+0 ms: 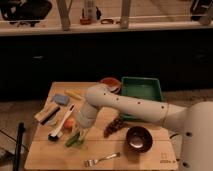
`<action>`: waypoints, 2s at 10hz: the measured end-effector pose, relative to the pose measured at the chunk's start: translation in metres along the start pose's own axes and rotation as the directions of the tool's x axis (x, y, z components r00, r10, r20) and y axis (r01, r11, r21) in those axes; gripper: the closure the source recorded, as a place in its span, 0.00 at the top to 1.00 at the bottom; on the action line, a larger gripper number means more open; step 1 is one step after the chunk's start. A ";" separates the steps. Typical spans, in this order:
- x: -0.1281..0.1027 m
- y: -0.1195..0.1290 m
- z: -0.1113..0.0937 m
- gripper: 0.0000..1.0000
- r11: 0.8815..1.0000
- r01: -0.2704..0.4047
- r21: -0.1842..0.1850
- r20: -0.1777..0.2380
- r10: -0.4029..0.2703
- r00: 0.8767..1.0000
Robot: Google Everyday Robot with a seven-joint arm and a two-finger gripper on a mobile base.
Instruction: Place pepper in plastic cup
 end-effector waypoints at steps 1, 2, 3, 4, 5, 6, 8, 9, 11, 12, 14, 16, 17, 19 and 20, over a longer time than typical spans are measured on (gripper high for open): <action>0.001 0.001 -0.001 0.47 1.000 -0.002 0.001 0.002 0.002 1.000; 0.003 0.002 -0.001 0.57 1.000 -0.002 0.000 0.005 0.002 1.000; 0.003 0.002 -0.002 0.65 1.000 -0.001 0.002 0.006 0.001 1.000; 0.005 0.002 -0.003 0.76 1.000 0.000 0.003 0.009 0.000 1.000; 0.005 0.002 -0.004 0.80 1.000 0.001 0.004 0.010 -0.001 1.000; 0.006 0.002 -0.005 0.80 1.000 0.002 0.007 0.012 -0.002 1.000; 0.007 0.001 -0.007 0.80 1.000 0.004 0.006 0.012 -0.004 1.000; 0.008 0.001 -0.008 0.80 1.000 0.004 0.004 0.011 -0.004 1.000; 0.008 0.000 -0.011 0.80 1.000 0.006 0.003 0.007 -0.006 1.000; 0.009 0.000 -0.014 0.80 1.000 0.006 0.000 0.004 -0.006 1.000; 0.009 -0.001 -0.017 0.80 1.000 0.008 -0.002 -0.001 -0.008 1.000; 0.009 -0.001 -0.020 0.80 1.000 0.010 -0.004 -0.005 -0.010 1.000; 0.009 -0.001 -0.021 0.80 1.000 0.011 -0.003 -0.006 -0.011 1.000; 0.009 -0.002 -0.022 0.80 1.000 0.014 -0.004 -0.007 -0.014 1.000; 0.009 -0.002 -0.022 0.80 1.000 0.016 -0.004 -0.007 -0.016 1.000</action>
